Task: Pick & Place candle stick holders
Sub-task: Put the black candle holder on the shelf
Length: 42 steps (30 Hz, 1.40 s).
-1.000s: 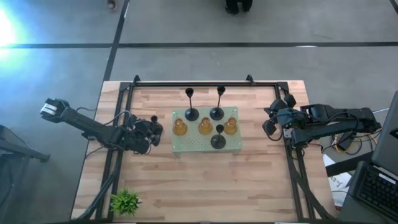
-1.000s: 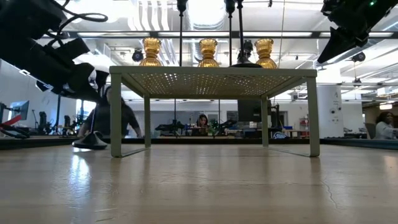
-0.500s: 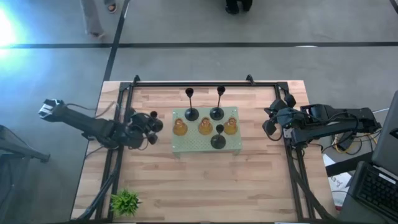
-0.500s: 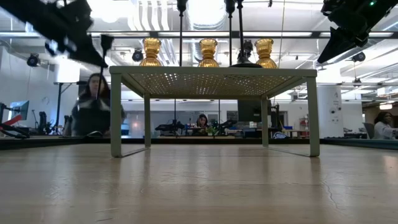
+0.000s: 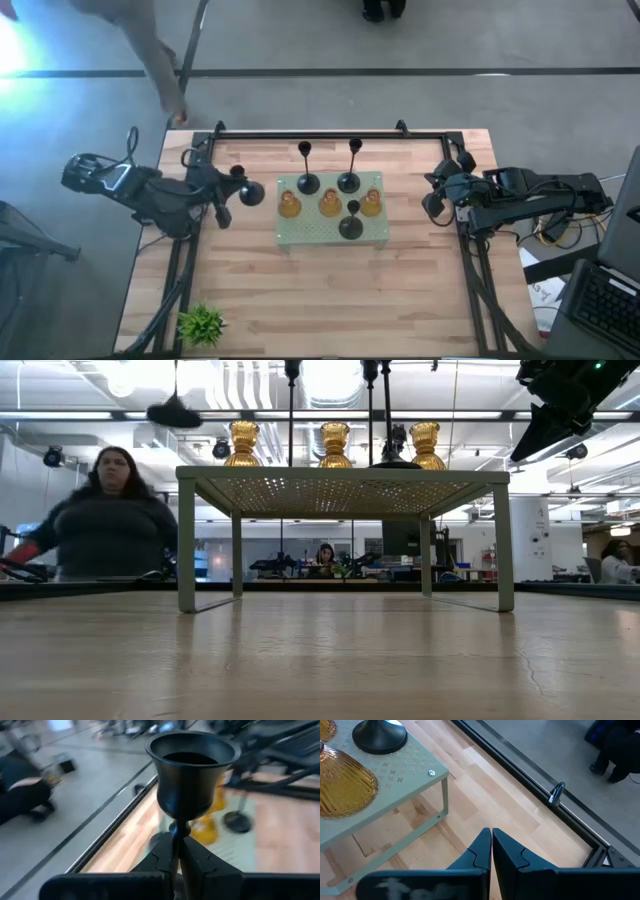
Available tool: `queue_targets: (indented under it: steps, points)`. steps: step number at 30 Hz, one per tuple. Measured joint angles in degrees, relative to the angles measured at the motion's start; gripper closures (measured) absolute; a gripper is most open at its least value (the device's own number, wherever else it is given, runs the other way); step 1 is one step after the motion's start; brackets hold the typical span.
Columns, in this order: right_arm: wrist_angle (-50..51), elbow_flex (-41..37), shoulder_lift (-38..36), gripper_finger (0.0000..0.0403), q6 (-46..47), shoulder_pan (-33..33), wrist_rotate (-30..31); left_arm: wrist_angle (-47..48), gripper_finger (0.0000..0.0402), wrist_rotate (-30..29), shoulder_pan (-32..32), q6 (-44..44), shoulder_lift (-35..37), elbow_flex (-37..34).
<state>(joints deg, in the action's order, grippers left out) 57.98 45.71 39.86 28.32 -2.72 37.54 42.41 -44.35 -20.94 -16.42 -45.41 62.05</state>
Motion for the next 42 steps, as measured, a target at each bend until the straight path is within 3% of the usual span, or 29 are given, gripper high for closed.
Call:
queue_targets:
  steps: [9,24,42]
  points:
    - [0.0,0.0,0.0,0.0394,0.0,0.0,0.0,-17.0,0.0385,16.1,0.0,11.0,-6.0,0.3]
    - [0.0,0.0,0.0,0.0394,0.0,0.0,0.0,-25.2,0.0385,21.7,0.7,15.6,-16.8,1.0]
    - [0.0,0.0,0.0,0.0394,-0.1,0.0,0.0,-28.8,0.0385,31.3,8.8,15.5,-24.4,1.0]
